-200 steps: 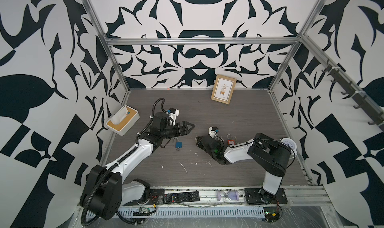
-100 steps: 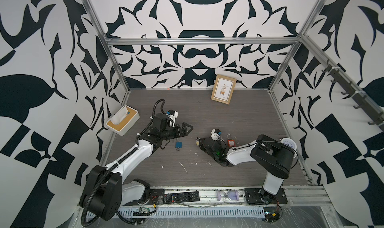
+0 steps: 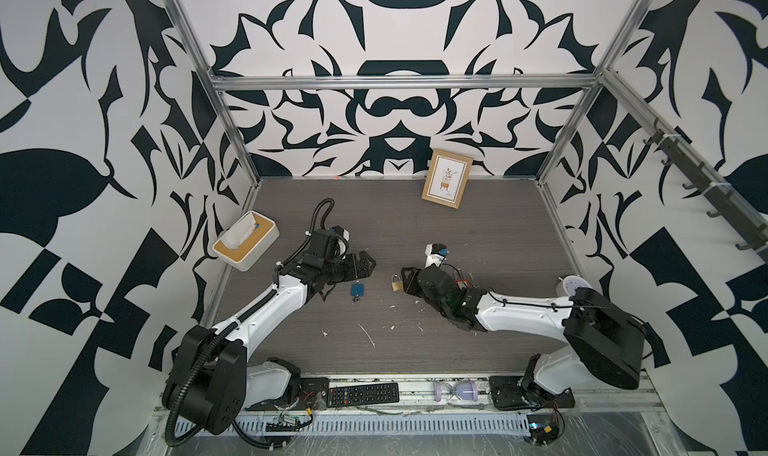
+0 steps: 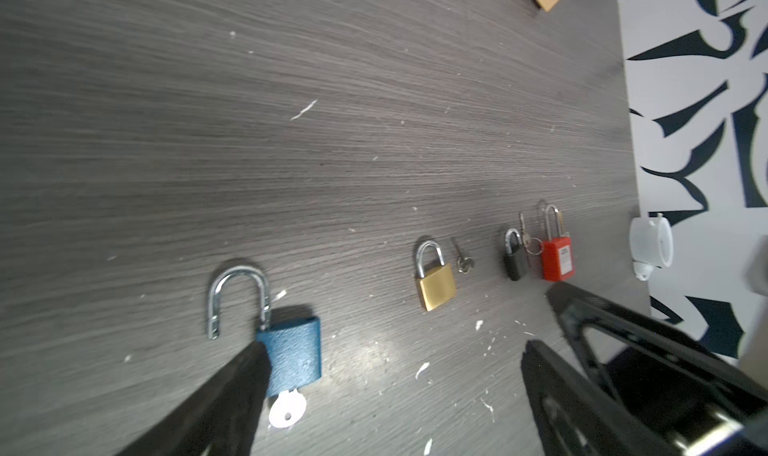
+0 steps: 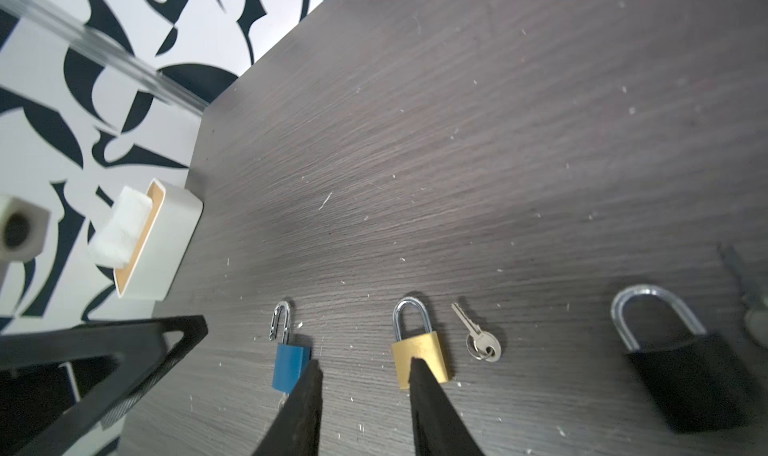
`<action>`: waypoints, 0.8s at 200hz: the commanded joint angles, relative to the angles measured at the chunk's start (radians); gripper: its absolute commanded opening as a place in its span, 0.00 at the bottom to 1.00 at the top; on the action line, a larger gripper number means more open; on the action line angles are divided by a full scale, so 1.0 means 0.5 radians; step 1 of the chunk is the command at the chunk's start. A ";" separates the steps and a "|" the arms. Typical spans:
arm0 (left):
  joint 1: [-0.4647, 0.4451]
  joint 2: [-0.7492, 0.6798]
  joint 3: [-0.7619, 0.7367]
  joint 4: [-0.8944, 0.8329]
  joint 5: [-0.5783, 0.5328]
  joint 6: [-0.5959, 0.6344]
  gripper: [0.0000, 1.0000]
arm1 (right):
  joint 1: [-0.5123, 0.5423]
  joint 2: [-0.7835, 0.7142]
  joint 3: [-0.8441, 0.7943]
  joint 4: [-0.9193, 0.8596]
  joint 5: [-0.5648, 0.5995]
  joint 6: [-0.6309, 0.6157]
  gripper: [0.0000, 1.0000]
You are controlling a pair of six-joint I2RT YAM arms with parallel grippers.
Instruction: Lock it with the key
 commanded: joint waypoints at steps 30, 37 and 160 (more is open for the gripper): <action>-0.219 0.161 0.085 -0.363 -0.567 0.052 0.96 | 0.010 -0.119 0.036 -0.246 -0.125 -0.442 0.37; -0.247 0.200 0.111 -0.388 -0.607 0.060 0.94 | 0.012 -0.126 0.025 -0.243 -0.124 -0.443 0.37; -0.287 0.314 0.122 -0.422 -0.632 0.071 0.92 | 0.010 -0.165 -0.197 -0.067 -0.237 -0.383 0.36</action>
